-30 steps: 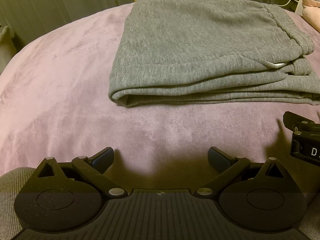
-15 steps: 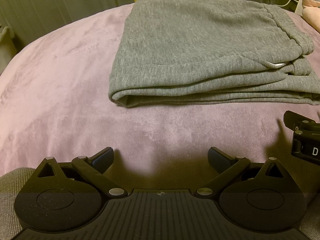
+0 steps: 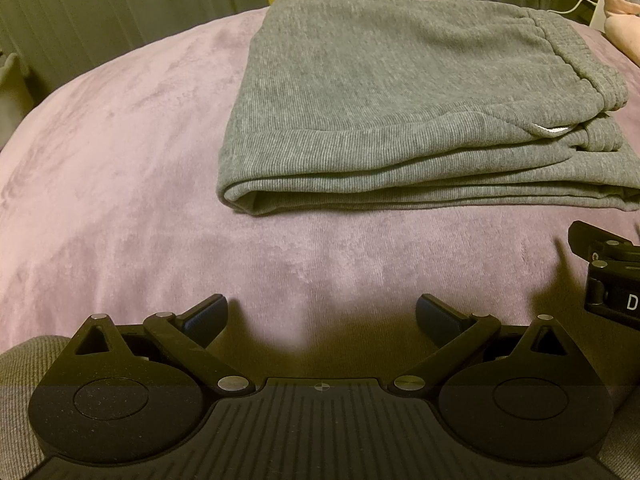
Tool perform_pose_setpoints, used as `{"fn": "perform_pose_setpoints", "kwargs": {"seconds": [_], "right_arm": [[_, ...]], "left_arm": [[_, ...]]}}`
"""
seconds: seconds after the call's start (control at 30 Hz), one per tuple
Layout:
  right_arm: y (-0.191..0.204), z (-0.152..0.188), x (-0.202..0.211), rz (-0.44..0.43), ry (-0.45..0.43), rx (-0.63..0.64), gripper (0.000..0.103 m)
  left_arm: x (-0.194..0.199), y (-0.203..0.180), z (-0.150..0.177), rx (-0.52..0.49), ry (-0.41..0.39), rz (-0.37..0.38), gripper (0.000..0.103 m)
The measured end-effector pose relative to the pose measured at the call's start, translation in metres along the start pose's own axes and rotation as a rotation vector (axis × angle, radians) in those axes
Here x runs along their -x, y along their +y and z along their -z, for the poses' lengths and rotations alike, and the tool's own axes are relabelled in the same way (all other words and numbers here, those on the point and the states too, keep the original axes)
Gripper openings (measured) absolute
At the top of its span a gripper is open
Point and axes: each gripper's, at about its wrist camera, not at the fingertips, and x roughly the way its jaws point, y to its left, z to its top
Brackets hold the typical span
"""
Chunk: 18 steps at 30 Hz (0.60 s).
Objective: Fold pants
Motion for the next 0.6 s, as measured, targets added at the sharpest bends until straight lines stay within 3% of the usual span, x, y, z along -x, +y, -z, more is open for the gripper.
{"fn": "perform_pose_setpoints", "kwargs": {"seconds": [0.6], "right_arm": [[0.0002, -0.0005, 0.0021, 0.001, -0.005, -0.007, 0.099]], "left_arm": [[0.0009, -0.0008, -0.0007, -0.002, -0.006, -0.003, 0.103]]}}
